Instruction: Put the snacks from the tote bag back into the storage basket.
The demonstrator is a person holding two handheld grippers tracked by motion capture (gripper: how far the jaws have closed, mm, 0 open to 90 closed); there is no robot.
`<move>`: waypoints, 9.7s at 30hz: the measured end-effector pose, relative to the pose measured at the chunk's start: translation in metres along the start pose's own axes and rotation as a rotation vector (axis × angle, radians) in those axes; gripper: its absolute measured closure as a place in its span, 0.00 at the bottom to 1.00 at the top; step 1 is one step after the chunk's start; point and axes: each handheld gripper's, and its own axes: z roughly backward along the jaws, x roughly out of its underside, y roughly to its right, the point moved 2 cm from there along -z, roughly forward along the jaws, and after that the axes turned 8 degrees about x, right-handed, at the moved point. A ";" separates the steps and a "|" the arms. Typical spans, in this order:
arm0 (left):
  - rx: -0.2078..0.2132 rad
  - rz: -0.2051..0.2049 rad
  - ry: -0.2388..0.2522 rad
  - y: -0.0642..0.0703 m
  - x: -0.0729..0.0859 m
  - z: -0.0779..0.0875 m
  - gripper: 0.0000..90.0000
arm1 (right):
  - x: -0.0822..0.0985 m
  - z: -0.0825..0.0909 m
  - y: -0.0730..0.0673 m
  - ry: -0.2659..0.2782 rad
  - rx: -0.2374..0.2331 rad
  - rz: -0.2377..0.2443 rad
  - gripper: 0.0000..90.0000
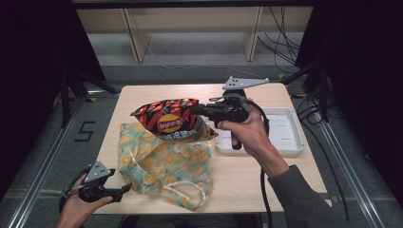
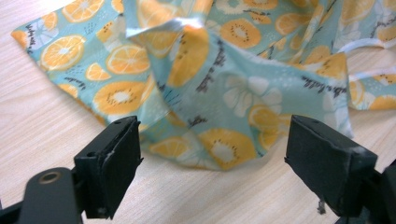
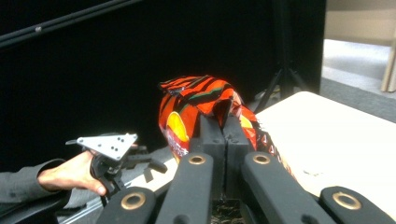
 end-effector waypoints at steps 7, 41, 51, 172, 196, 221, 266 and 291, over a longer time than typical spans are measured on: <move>-0.003 0.044 0.002 0.003 0.000 -0.001 0.19 | -0.008 0.023 0.010 0.021 0.029 -0.036 1.00; -0.008 -0.025 -0.003 -0.001 0.000 -0.003 0.19 | 0.003 0.091 0.078 0.058 0.233 -0.100 1.00; -0.006 -0.037 -0.007 -0.002 0.000 -0.003 0.19 | 0.022 0.100 0.096 0.058 0.265 -0.128 1.00; -0.005 -0.055 -0.045 -0.005 0.000 -0.001 0.19 | 0.113 0.066 0.215 -0.007 0.608 -0.407 0.88; 0.002 0.025 0.003 0.001 0.000 -0.004 0.19 | 0.119 0.059 0.220 -0.048 0.636 -0.385 0.84; -0.008 -0.051 -0.042 -0.005 0.000 -0.001 0.19 | 0.118 0.064 0.171 -0.059 0.605 -0.236 0.58; 0.002 0.003 -0.016 0.002 -0.001 -0.001 0.19 | 0.163 0.085 0.093 -0.142 0.592 -0.115 0.44; 0.001 -0.043 -0.017 -0.001 -0.002 0.001 0.19 | 0.191 0.090 0.064 -0.201 0.560 -0.096 0.40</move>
